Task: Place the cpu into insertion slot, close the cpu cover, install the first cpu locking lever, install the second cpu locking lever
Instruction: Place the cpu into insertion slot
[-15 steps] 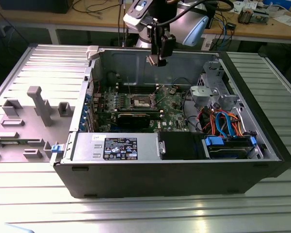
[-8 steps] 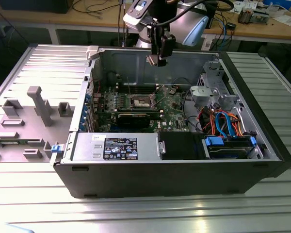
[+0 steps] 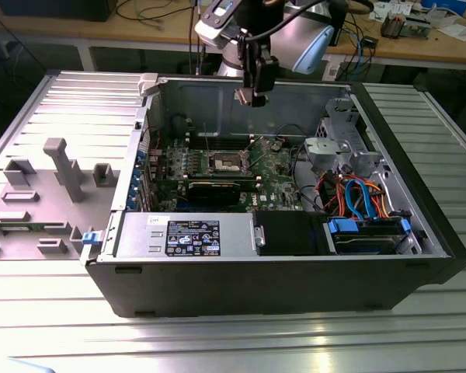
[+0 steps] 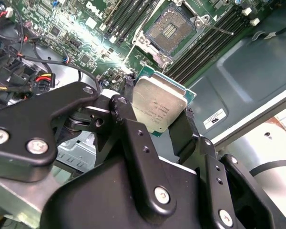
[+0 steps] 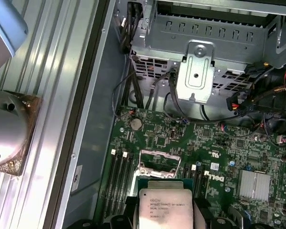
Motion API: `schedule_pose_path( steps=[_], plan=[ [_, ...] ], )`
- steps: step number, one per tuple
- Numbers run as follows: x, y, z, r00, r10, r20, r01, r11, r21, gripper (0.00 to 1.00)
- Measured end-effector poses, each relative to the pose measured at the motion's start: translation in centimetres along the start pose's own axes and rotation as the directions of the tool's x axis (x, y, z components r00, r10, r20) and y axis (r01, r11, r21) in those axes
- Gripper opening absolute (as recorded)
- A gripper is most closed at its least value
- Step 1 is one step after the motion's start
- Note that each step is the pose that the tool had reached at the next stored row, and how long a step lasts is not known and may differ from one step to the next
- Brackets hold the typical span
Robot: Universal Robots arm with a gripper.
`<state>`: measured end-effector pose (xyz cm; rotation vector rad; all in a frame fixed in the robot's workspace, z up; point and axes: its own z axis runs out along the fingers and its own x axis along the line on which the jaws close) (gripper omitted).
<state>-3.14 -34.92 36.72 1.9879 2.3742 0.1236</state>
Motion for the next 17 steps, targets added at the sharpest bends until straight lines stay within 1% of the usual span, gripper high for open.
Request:
schedule_pose_path(
  steps=[4, 5, 8, 11, 13, 17],
  plan=[
    [0.0, 0.0, 0.01, 0.9993, 0.038, 0.0037, -0.038, 0.9993, -0.0006, 0.55],
    [0.0, 0.0, 0.01, 0.9991, 0.043, 0.0041, -0.043, 0.9991, -0.0007, 0.55],
    [0.0, 0.0, 0.01, 0.999, 0.045, 0.004, -0.045, 0.999, -0.0009, 0.55],
    [0.04, -0.14, 0.06, 0.9989, 0.047, 0.0029, -0.047, 0.9989, -0.0011, 0.55],
    [0.06, -0.22, 0.4, 0.9976, 0.07, 0.0051, -0.07, 0.9976, -0.0011, 0.55],
    [0.06, -0.27, 0.78, 0.9943, 0.106, 0.008, -0.106, 0.9944, 0.0008, 0.55]
  ],
)
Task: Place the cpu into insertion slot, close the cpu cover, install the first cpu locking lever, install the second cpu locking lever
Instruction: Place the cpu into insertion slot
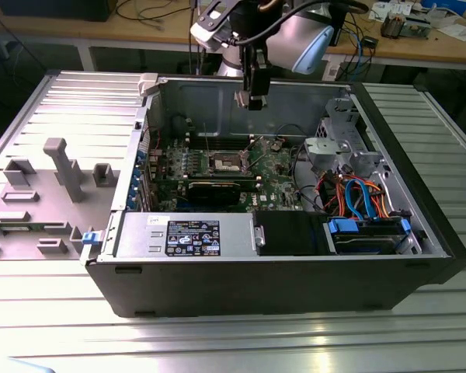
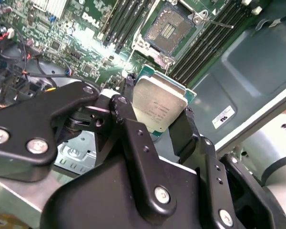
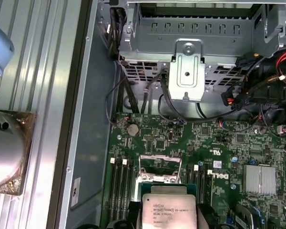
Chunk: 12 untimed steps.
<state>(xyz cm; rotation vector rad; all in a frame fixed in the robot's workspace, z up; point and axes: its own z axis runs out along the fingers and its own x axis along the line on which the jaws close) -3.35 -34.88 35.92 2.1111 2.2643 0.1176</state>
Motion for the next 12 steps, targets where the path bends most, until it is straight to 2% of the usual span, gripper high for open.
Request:
schedule_pose_path(
  steps=[4, 12],
  plan=[
    [0.03, -0.5, 0.12, 1.0, 0.004, 0.0005, -0.004, 1.0, 0.0001, 0.55],
    [0.03, -0.53, 0.15, 1.0, 0.009, 0.0008, -0.009, 1.0, -0.0001, 0.55]
  ],
)
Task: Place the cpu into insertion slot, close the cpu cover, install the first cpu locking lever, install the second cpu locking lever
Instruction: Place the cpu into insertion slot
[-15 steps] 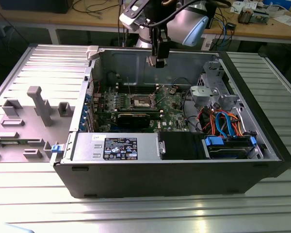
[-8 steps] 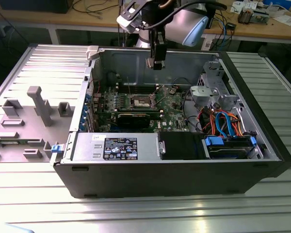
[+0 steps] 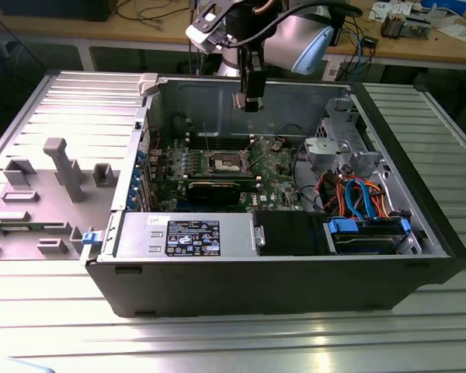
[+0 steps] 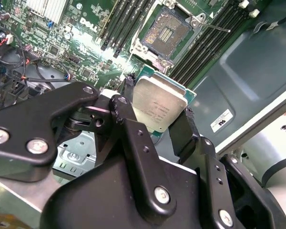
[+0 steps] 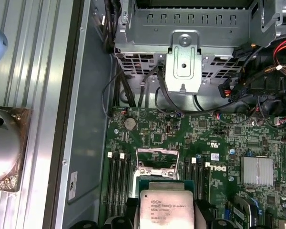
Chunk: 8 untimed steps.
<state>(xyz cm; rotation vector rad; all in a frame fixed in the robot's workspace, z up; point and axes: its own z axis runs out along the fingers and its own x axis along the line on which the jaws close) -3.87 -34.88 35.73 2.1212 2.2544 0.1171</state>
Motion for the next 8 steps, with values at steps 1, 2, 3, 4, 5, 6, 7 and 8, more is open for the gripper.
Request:
schedule_pose_path(
  steps=[1, 2, 3, 4, 5, 6, 7, 8],
  plan=[
    [0.0, -0.01, 0.01, 1.0, 0.004, 0.0003, -0.004, 1.0, -0.0001, 0.55],
    [0.0, -0.03, 0.01, 0.9999, 0.01, 0.0009, -0.01, 0.9999, -0.0002, 0.55],
    [0.0, -0.04, 0.02, 0.9999, 0.015, 0.0012, -0.015, 0.9999, -0.0003, 0.55],
    [0.0, -0.06, 0.03, 0.9997, 0.022, 0.0019, -0.022, 0.9998, -0.0005, 0.55],
    [0.0, -0.07, 0.04, 0.9996, 0.029, 0.0025, -0.029, 0.9996, -0.0006, 0.55],
    [0.0, -0.08, 0.05, 0.9995, 0.033, 0.0028, -0.033, 0.9995, -0.0007, 0.55],
    [0.0, -0.09, 0.06, 0.9994, 0.036, 0.003, -0.036, 0.9994, -0.0008, 0.55],
    [0.0, -0.09, 0.06, 0.9993, 0.038, 0.0032, -0.038, 0.9993, -0.0008, 0.55]
  ],
)
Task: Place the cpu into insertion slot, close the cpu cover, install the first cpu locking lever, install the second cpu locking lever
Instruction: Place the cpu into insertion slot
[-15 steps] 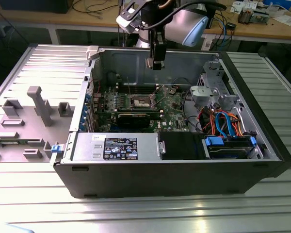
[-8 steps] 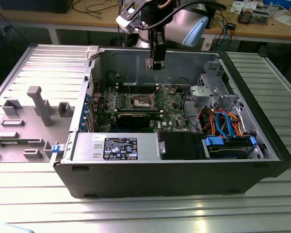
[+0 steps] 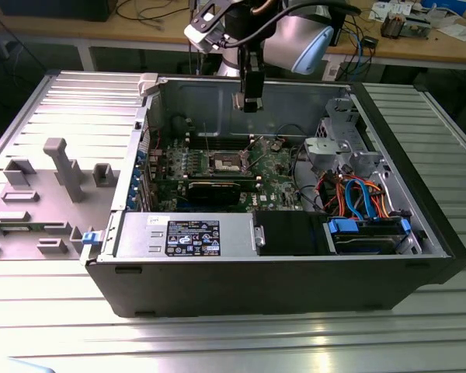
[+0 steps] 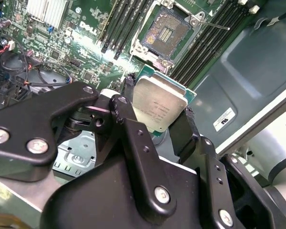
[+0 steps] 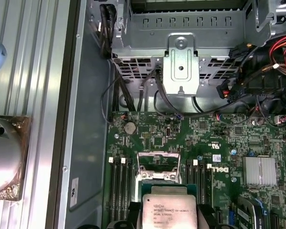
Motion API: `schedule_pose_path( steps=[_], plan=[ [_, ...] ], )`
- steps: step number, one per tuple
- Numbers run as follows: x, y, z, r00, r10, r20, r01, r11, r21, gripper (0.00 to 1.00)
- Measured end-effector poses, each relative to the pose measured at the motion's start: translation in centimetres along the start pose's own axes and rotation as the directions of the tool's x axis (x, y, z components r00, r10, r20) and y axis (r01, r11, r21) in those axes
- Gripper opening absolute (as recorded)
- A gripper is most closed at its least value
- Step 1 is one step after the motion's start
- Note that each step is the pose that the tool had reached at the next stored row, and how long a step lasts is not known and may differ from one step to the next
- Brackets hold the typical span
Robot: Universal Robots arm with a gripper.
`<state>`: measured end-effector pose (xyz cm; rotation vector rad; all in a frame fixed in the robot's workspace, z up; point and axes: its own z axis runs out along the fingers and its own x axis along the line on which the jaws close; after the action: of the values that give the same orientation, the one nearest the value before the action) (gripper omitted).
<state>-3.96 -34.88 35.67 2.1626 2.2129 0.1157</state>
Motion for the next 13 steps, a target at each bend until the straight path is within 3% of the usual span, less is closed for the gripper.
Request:
schedule_pose_path(
  steps=[9, 11, 13],
  plan=[
    [0.0, -0.01, 0.01, 1.0, 0.002, 0.0002, -0.002, 1.0, -0.0001, 0.55],
    [0.0, -0.02, 0.24, 0.9992, 0.041, 0.0039, -0.041, 0.9992, 0.0056, 0.55],
    [-0.01, -0.03, 0.29, 0.999, 0.044, 0.0045, -0.044, 0.999, 0.0071, 0.55]
  ],
)
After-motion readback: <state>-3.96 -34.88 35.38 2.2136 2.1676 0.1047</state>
